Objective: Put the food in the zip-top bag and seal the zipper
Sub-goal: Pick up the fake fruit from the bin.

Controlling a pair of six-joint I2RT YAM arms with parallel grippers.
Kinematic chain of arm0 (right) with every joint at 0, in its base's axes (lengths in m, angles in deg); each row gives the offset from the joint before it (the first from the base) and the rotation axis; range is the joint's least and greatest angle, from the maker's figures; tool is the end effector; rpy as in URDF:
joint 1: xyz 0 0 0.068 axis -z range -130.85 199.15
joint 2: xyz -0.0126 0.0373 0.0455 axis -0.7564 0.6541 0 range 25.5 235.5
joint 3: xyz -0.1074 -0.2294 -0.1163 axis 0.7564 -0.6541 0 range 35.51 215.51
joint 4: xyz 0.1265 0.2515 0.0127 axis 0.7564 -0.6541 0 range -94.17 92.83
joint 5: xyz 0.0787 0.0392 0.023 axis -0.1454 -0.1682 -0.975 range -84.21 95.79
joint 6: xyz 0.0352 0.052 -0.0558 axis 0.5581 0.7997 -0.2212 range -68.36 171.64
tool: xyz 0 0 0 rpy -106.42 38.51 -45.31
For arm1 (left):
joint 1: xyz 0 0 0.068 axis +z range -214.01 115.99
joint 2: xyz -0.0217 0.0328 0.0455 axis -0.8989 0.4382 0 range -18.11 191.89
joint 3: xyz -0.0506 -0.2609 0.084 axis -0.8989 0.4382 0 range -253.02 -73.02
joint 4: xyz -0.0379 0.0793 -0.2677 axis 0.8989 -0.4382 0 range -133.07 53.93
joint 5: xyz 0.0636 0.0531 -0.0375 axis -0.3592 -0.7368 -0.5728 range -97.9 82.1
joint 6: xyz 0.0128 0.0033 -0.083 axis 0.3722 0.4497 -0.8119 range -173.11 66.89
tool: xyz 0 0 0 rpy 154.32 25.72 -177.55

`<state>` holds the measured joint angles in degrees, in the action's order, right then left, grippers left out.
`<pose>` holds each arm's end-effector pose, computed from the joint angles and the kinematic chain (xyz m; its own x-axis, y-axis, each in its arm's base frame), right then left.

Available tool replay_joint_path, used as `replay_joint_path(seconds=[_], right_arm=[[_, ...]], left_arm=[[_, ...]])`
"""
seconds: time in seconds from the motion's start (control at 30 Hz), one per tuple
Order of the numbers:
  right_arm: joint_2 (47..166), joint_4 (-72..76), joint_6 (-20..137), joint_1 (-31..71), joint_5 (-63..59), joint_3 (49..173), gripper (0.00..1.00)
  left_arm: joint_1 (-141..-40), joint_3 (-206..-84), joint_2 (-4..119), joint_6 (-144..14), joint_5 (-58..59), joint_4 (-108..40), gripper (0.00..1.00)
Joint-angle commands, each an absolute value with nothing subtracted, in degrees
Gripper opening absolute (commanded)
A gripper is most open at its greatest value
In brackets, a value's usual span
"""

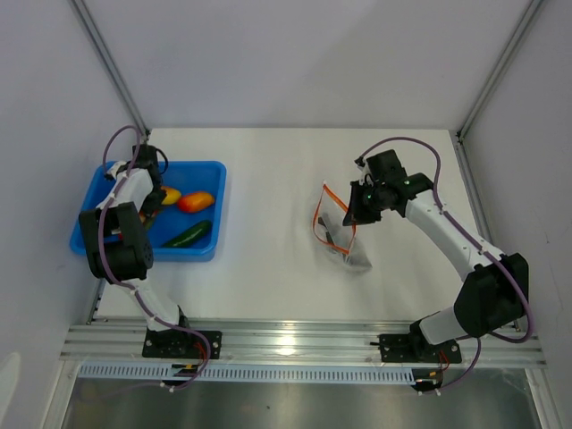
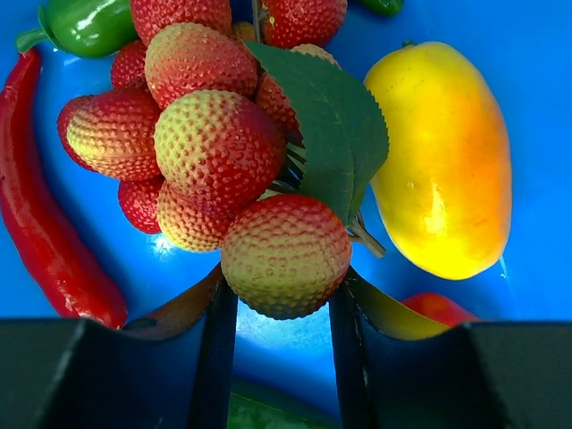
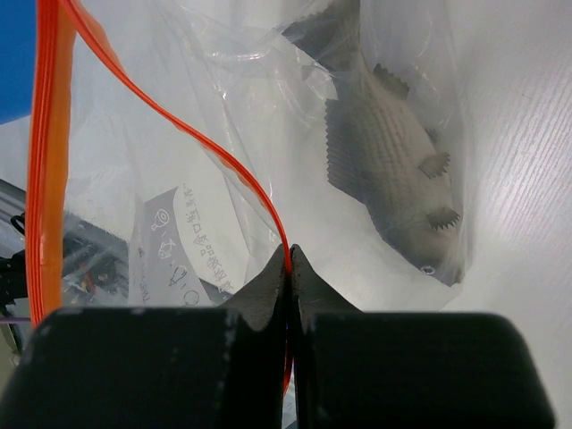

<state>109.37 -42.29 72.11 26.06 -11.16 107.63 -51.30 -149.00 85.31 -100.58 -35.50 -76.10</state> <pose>0.3073 0.1543 0.2655 -0.9042 -0.0218 -0.4265 -0.2193 0.8807 0.4199 0.3829 0.1214 0.1779 -0.3377 -0.7457 -0.5744 -0.9128 0.4083 0.0068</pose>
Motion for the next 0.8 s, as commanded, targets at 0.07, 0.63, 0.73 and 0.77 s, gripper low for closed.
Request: replay_joint_path(seconds=[0.07,0.63,0.73,0.77], right_arm=[[106.97,-41.99,71.94,26.39,-10.47,108.72,0.0],[106.71,-46.03,73.52,26.47,-13.28,111.36,0.0],[106.53,-47.09,73.87,26.39,-13.37,112.32,0.0],[106.27,-47.17,73.96,26.47,-13.28,112.41,0.0]], left_arm=[[-50.83,-146.85,79.02,-100.31,-32.6,-76.15,0.01],[-62.95,-137.98,53.01,-102.33,-22.76,-83.26,0.01],[-65.5,-138.5,47.73,-104.08,-21.79,-85.9,0.01],[-65.94,-138.32,46.41,-104.61,-21.01,-87.39,0.01]])
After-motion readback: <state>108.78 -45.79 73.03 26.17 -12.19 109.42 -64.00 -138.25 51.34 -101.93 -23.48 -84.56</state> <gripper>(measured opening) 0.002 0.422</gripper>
